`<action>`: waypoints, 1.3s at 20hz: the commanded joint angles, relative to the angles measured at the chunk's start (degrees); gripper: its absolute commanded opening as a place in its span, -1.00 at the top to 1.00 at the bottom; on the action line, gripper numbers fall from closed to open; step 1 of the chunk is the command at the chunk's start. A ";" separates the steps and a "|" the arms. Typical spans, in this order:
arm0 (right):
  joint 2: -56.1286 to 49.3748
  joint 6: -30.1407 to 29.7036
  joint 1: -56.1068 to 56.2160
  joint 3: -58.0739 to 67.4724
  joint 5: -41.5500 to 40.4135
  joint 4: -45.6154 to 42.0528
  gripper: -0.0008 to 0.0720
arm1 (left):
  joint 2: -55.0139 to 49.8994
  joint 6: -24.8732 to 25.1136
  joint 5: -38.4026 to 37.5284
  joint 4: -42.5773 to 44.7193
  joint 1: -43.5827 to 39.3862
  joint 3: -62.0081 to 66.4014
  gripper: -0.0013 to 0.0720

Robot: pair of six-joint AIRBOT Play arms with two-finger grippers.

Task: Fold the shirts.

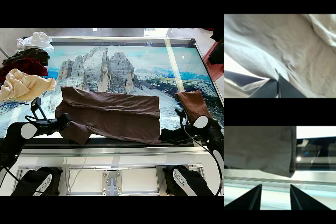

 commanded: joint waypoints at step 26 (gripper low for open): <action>-4.55 -10.29 -14.99 -0.85 0.20 21.92 0.90 | 0.94 3.52 -3.52 1.77 -0.02 6.47 0.94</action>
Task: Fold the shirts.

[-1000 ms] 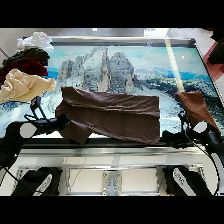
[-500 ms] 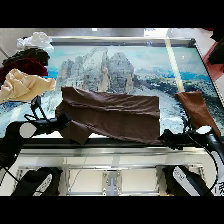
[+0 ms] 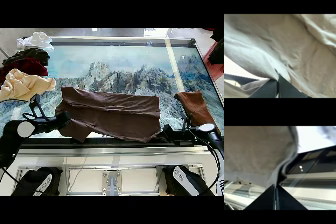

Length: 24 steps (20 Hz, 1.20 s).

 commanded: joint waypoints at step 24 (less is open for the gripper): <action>-32.35 2.16 15.45 37.81 -29.90 4.04 0.86 | -51.91 18.14 6.93 13.55 -0.02 40.06 0.94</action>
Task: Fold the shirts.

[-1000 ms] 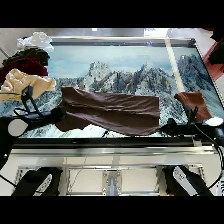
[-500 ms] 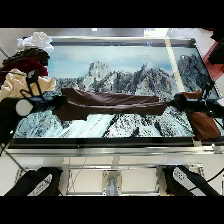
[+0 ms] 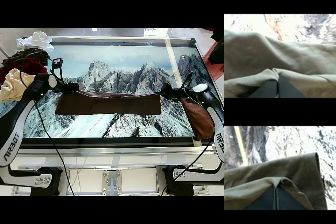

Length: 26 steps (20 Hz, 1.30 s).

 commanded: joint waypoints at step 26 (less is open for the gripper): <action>-18.38 -11.89 -1.27 6.82 17.73 7.80 -0.29 | -3.56 0.50 0.42 -7.76 -0.42 12.28 -0.81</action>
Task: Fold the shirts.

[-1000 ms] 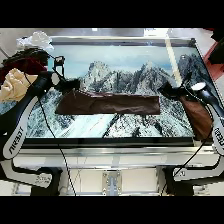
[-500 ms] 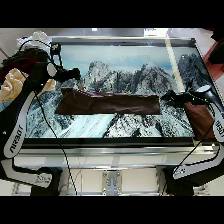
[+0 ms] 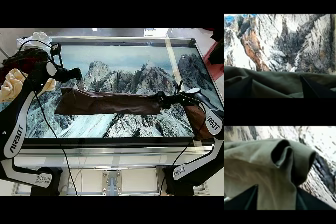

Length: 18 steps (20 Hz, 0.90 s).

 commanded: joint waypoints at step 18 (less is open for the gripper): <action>13.62 8.15 14.78 19.56 14.75 1.64 0.91 | -19.78 3.41 -0.52 -8.31 -21.38 0.11 0.95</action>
